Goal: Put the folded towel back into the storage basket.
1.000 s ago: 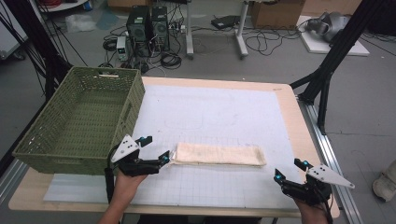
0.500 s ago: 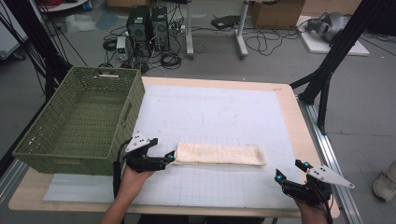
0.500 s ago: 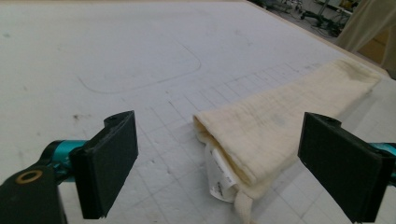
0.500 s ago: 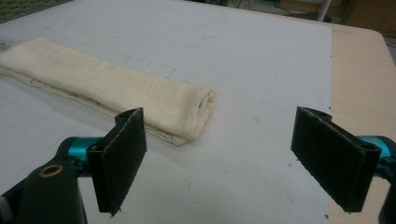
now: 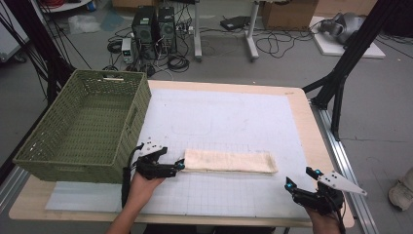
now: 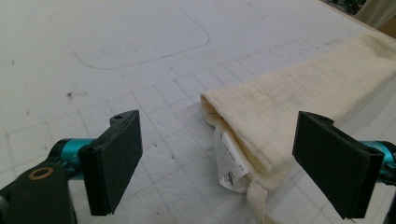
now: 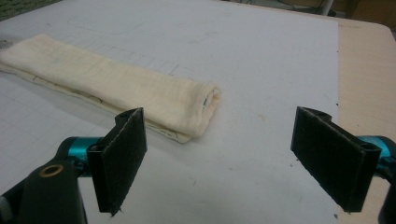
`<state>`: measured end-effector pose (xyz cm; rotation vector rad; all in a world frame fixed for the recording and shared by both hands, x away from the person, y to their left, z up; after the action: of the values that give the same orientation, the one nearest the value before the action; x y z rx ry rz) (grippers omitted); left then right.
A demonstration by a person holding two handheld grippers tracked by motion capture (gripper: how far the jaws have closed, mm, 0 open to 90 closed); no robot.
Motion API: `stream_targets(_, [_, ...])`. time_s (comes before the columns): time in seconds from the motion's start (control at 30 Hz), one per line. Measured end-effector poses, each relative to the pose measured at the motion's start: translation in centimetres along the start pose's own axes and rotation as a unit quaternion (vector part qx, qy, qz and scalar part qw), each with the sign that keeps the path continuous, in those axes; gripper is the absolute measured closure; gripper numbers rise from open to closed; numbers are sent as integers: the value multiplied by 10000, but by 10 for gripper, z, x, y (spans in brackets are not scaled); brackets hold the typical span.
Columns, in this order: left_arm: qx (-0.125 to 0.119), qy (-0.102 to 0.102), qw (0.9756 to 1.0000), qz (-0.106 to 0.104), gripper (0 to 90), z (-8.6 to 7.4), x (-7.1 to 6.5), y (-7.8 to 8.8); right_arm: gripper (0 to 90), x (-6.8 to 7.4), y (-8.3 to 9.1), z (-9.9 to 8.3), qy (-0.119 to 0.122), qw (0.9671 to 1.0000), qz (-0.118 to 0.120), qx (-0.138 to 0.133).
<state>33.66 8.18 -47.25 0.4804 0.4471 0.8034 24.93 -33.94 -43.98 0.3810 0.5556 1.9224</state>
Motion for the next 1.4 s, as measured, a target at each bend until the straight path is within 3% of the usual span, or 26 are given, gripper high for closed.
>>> stream_targets(0.17, [168, 8, 9999, 1, 201, -2, -3, -7, 169, -1, -1, -1, 0, 10000, 0, 18])
stream_targets(0.37, [347, 162, 9992, -57, 282, -3, -6, -17, 170, -1, -2, -2, -47, 10000, 11, 47])
stream_targets(0.47, [484, -6, 9988, -45, 320, -4, -10, -20, 170, -1, -1, -1, -33, 10000, 4, 19])
stream_targets(0.53, [502, 8, 9987, -58, 331, -3, -13, -23, 170, 0, 0, 0, -6, 10000, 4, -25])
stream_targets(0.73, [755, -382, 9964, 66, 371, -3, -22, -31, 170, -2, 0, -1, -22, 10000, -7, -14])
stream_targets(0.87, [781, -341, 9963, 149, 425, -3, -21, -30, 170, -2, 2, -1, -43, 10000, -18, -30])
stream_targets(0.97, [832, -481, 9952, 194, 463, -3, -23, -29, 170, -3, 3, -1, -42, 10000, -36, -34])
stream_targets(1.03, [810, -521, 9953, 87, 527, -3, -25, -29, 170, -3, 3, -1, -34, 10000, -36, -47])
stream_targets(1.17, [811, -702, 9941, -139, 740, -4, -30, -29, 170, -3, 4, -1, -25, 10000, -43, -50])
stream_targets(1.27, [768, -663, 9946, -224, 793, -4, -30, -30, 170, -3, 4, -1, -88, 9999, -36, -58])
stream_targets(1.4, [742, -731, 9944, -176, 809, -4, -31, -29, 170, -3, 3, 0, -68, 9999, -57, -75])
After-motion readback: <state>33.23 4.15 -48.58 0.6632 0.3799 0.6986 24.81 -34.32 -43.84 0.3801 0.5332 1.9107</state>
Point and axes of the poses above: each handheld gripper's, and its own axes: y roughly backward along the jaws, z roughly out of its top, x roughly to its left, the point moved 6 cm from there along -y, roughly forward along the jaws, and after that the axes turned 6 degrees about x, right-handed, at the moved point
